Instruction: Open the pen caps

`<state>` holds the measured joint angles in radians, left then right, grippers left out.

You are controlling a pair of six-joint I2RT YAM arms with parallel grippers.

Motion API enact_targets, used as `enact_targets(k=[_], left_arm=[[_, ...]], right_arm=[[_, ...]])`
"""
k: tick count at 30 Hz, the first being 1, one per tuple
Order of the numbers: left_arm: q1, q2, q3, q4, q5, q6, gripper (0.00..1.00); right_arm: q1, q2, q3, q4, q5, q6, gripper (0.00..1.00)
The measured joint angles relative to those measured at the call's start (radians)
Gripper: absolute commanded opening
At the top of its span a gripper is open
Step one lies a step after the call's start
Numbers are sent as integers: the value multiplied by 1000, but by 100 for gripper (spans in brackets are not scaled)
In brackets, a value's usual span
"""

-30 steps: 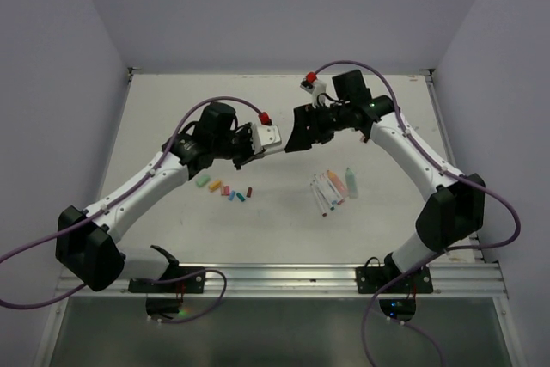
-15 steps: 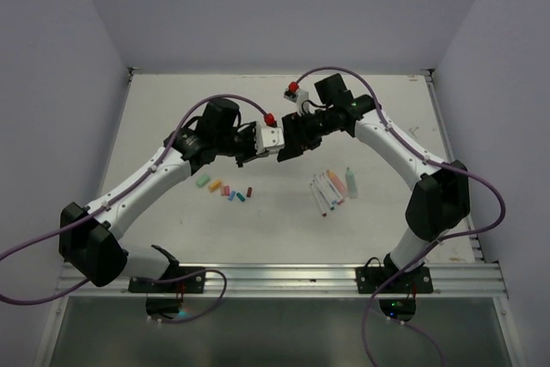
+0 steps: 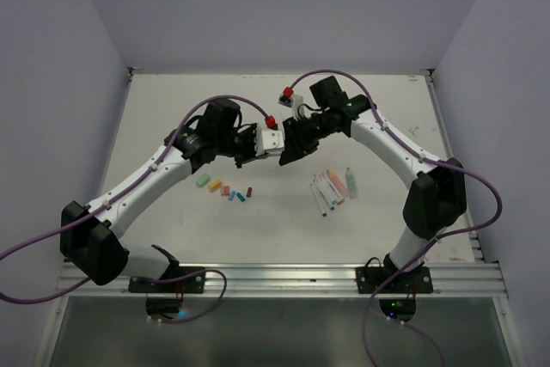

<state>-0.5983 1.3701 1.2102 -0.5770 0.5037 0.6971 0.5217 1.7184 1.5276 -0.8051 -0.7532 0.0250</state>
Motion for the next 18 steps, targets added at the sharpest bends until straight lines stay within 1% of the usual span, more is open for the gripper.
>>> enact_targets(k=[1, 3, 4, 5, 8, 12, 13, 14, 16, 17, 18], left_arm=[[0, 0, 0, -2, -2, 3, 0], [0, 3, 0, -2, -11, 3, 4], [0, 3, 0, -1, -10, 3, 7], [0, 2, 0, -2, -11, 1, 14], [-3, 2, 0, 17, -19, -17, 25], [-4, -6, -15, 79, -64, -83, 35], [-4, -9, -20, 101, -83, -113, 41], [-4, -12, -24, 122, -108, -148, 52], [-4, -17, -26, 162, -169, -236, 66], [-2, -18, -26, 184, -204, -291, 79], [2, -20, -26, 204, -241, -354, 84]], right_arm=[[1, 0, 0, -3, -8, -2, 13], [5, 0, 2, -8, -32, -10, 0], [9, 0, 2, -7, -27, -9, 0], [10, 0, 2, -6, -24, -9, 0], [10, -3, -2, 3, -20, -10, 0], [9, -26, -44, 26, 3, -9, 0], [9, -39, -64, 36, 11, -7, 0], [9, -55, -90, 51, 25, -5, 0], [10, -96, -145, 85, 54, 3, 0], [10, -123, -180, 118, 68, 11, 0], [10, -153, -219, 153, 84, 22, 0]])
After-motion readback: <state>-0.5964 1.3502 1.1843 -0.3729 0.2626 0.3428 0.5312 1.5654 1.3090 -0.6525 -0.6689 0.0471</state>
